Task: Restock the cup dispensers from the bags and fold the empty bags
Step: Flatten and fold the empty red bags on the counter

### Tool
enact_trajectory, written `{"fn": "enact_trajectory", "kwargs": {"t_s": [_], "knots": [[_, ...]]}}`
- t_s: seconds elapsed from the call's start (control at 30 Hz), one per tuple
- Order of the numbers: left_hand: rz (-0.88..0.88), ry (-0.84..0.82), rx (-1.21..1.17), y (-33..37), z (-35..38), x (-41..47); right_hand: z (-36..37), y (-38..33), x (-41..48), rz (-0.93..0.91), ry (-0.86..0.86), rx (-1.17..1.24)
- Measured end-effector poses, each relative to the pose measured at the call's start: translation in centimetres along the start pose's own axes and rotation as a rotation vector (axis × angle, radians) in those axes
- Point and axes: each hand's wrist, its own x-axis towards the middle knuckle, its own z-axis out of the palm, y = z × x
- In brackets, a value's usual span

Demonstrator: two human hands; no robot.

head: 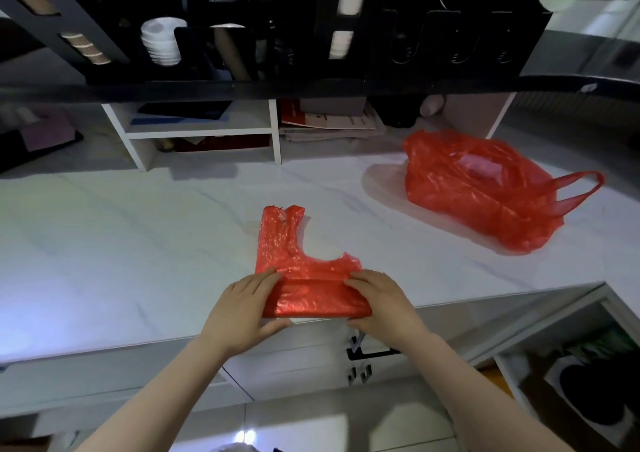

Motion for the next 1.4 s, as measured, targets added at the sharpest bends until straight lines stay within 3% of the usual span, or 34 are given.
{"fn": "enact_trajectory", "kwargs": {"t_s": [0.13,0.3,0.47,0.6,0.7,0.77,0.87,1.07,1.23,1.33,1.4], "knots": [[0.070,0.042,-0.109,-0.8,-0.7,-0.5,-0.7,0.0,-0.3,0.113,0.086,0.223],[-0.256,0.222,-0.469,-0.7,-1.1,0.1,-1.2,-1.0,1.4,0.348,0.169,0.254],[-0.411,0.297,-0.529,0.0,-0.4,0.9,-0.7,-1.9,2.3,0.430,0.257,0.269],[-0.361,0.297,-0.314,0.8,-0.3,1.3,0.0,-1.9,2.5,0.383,0.248,0.053],[-0.075,0.340,-0.010,1.4,-0.1,1.5,0.7,-1.9,2.6,0.208,0.116,-0.137],[0.082,0.182,0.082,1.6,0.4,1.4,1.1,-1.8,2.2,0.071,-0.041,-0.218],[0.025,-0.019,0.038,1.1,1.4,0.9,1.1,-1.4,1.7,0.021,-0.164,-0.230],[-0.067,-0.045,0.031,1.3,1.5,0.9,0.8,-1.0,1.6,-0.020,-0.209,-0.258],[0.027,0.044,0.048,1.5,0.1,-0.9,0.4,-0.6,0.6,-0.079,-0.077,-0.054],[0.081,0.098,0.040,0.8,-0.5,-1.4,-0.2,-0.5,0.3,0.026,0.067,0.227],[0.027,0.130,-0.076,0.5,-0.9,-1.2,-0.4,-0.5,0.6,0.139,0.110,0.311]]}}
